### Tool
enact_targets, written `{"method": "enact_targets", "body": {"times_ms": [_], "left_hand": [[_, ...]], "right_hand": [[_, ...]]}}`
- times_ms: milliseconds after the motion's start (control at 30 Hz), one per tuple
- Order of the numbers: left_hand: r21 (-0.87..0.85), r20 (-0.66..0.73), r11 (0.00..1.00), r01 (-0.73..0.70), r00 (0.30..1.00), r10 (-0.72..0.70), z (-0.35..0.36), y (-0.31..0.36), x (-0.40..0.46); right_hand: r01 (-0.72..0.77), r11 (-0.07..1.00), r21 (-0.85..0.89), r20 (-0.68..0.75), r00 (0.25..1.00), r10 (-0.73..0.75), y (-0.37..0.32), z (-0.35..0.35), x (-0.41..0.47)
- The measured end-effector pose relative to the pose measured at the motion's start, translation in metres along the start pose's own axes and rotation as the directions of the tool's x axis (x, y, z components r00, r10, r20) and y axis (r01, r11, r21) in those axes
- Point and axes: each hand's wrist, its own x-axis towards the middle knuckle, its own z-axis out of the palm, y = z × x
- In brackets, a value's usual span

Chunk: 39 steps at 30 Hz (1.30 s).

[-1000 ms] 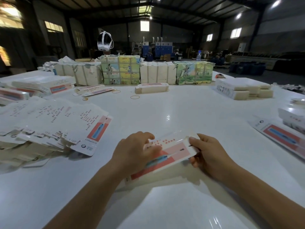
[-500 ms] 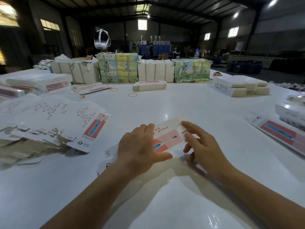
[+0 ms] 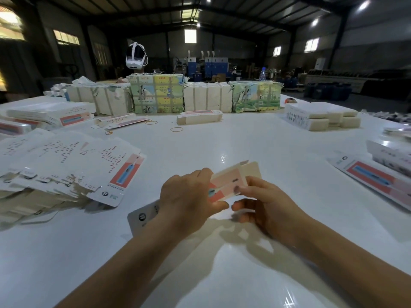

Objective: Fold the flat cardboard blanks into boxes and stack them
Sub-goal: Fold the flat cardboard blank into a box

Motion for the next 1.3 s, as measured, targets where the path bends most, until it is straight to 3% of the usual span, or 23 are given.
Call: {"method": "enact_targets", "body": {"times_ms": [167, 267, 367, 433, 500, 567, 633, 967, 1200, 1300], "left_hand": [[-0.133, 0.144, 0.991, 0.023, 0.99, -0.004, 0.003, -0.01, -0.002], [-0.179, 0.215, 0.983, 0.029, 0.977, 0.01, 0.005, -0.021, -0.005], [-0.366, 0.224, 0.926, 0.089, 0.975, -0.005, 0.006, -0.026, -0.005], [-0.402, 0.15, 0.913, 0.074, 0.989, -0.014, 0.007, -0.026, -0.005], [-0.412, 0.066, 0.91, 0.05, 0.998, -0.025, 0.008, -0.026, -0.004], [-0.422, 0.003, 0.906, 0.043, 0.999, -0.046, 0.009, -0.026, -0.004], [-0.425, -0.047, 0.905, 0.03, 0.997, -0.055, 0.01, -0.027, -0.004], [-0.314, -0.116, 0.947, -0.063, 0.993, 0.028, 0.007, -0.016, -0.004], [-0.394, -0.114, 0.917, -0.057, 0.993, 0.012, 0.004, -0.013, -0.003], [-0.392, -0.12, 0.919, -0.046, 0.993, -0.001, 0.006, -0.013, -0.002]], "right_hand": [[0.168, 0.945, -0.28, -0.085, 0.977, -0.198, 0.004, -0.003, 0.002], [0.233, 0.909, -0.344, -0.131, 0.947, -0.292, 0.002, -0.005, 0.002], [0.297, 0.861, -0.412, -0.198, 0.893, -0.403, 0.003, -0.003, 0.001], [0.309, 0.827, -0.469, -0.283, 0.835, -0.473, 0.005, -0.002, 0.0], [0.385, 0.766, -0.515, -0.337, 0.73, -0.594, 0.003, -0.002, -0.001], [0.467, 0.665, -0.583, -0.32, 0.62, -0.716, 0.001, -0.004, -0.004], [0.525, 0.596, -0.607, -0.276, 0.564, -0.778, 0.001, -0.003, -0.006], [0.579, 0.348, -0.737, -0.042, 0.475, -0.879, 0.003, 0.006, -0.01], [0.601, 0.428, -0.675, -0.041, 0.548, -0.835, 0.001, 0.005, -0.013], [0.609, 0.427, -0.668, -0.039, 0.545, -0.837, 0.001, 0.006, -0.013]]}}
